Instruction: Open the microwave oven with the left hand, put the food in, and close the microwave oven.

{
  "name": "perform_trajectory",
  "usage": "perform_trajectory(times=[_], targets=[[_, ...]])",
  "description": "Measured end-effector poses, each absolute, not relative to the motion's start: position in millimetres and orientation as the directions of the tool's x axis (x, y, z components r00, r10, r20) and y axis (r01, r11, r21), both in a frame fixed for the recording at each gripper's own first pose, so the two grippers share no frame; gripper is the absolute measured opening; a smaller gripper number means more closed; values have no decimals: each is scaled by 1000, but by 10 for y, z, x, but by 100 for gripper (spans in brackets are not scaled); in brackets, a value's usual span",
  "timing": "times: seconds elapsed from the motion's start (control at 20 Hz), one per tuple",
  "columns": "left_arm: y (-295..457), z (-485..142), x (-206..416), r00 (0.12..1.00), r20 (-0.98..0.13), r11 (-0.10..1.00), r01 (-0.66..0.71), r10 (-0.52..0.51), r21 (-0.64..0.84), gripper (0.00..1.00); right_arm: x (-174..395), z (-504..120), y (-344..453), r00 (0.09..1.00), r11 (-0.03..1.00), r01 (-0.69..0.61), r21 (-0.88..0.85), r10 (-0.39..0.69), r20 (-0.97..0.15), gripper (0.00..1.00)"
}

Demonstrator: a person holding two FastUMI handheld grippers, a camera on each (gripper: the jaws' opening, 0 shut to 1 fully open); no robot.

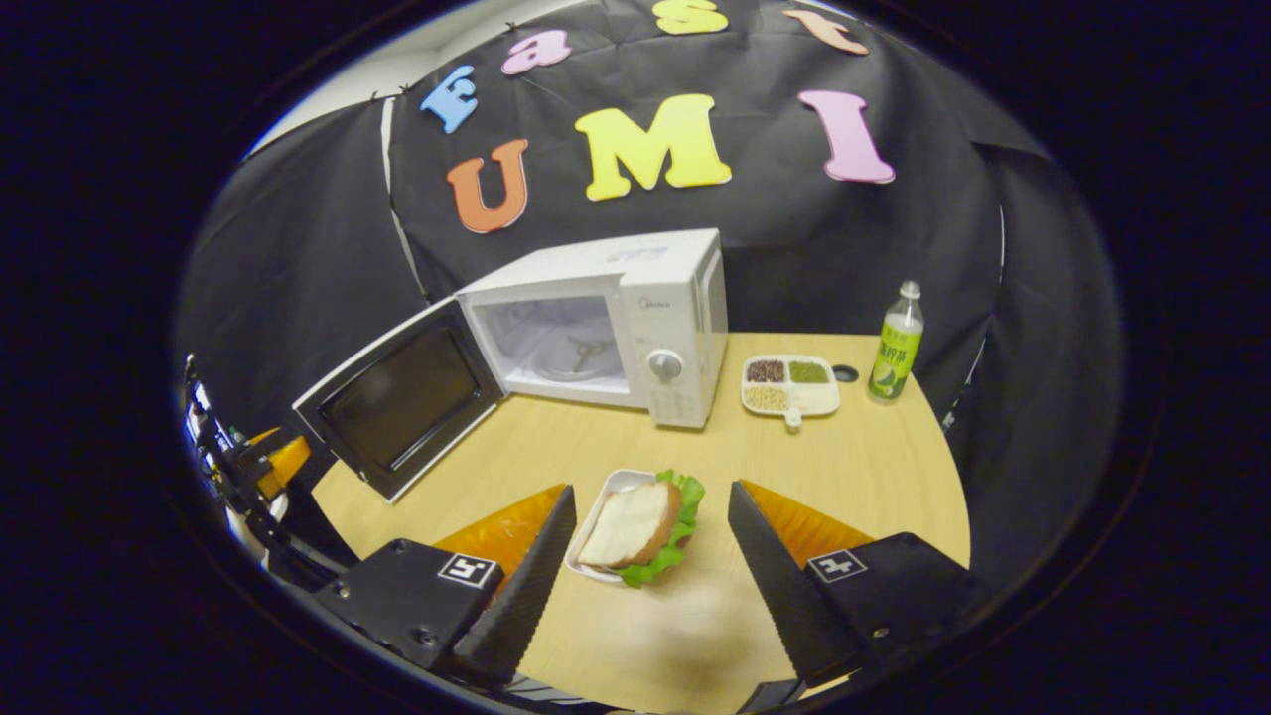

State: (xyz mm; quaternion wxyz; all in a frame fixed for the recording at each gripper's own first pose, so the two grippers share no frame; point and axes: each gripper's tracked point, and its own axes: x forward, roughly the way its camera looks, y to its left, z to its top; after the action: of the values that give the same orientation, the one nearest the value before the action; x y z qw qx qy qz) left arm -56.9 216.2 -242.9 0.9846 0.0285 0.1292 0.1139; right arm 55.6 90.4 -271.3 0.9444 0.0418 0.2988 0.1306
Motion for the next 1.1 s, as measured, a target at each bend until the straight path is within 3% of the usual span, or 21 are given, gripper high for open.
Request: perform_trajectory(times=[0.05,0.2,0.25,0.3,0.45,0.6,0.65,0.75,0.8,0.85,1.0,1.05,1.1], targets=[[2097,-2375,-568,943,-243,974,-212,226,84,97,615,-2865,898,770,960,-220,174,280,-573,87],[1935,-2215,-543,949,-228,975,-203,220,93,97,778,-3240,940,700,939,-196,282,335,-630,86],[1878,-2181,-545,949,-228,975,-202,219,95,97,802,-3363,951,675,931,-181,317,352,-648,95],[1821,-2151,-538,949,-229,975,-201,218,96,97,852,-3436,970,657,919,-172,355,376,-654,84],[1683,-2061,-554,944,-233,970,-215,236,111,97,953,-3583,1020,598,881,-145,451,441,-669,73],[1549,-1988,-580,934,-239,961,-239,266,136,97,962,-3577,1091,541,815,-119,567,532,-651,75],[1505,-1961,-584,930,-240,958,-249,277,140,97,952,-3602,1084,521,809,-107,579,541,-660,57],[1385,-1971,-594,919,-257,953,-272,299,136,97,939,-3599,1097,469,778,-90,622,584,-662,40],[1309,-1953,-594,916,-258,950,-281,307,134,97,935,-3594,1110,441,760,-74,645,605,-663,48],[1252,-1943,-593,913,-260,948,-289,315,134,97,920,-3594,1113,418,746,-56,664,621,-663,38],[1081,-1892,-594,907,-258,941,-303,333,148,97,908,-3596,1123,355,712,-16,702,660,-661,33],[1045,-1879,-589,906,-257,940,-303,335,157,97,895,-3585,1119,338,707,-15,707,669,-662,39],[1002,-1861,-594,907,-256,940,-300,335,164,97,895,-3557,1117,328,701,-24,713,679,-656,30]])
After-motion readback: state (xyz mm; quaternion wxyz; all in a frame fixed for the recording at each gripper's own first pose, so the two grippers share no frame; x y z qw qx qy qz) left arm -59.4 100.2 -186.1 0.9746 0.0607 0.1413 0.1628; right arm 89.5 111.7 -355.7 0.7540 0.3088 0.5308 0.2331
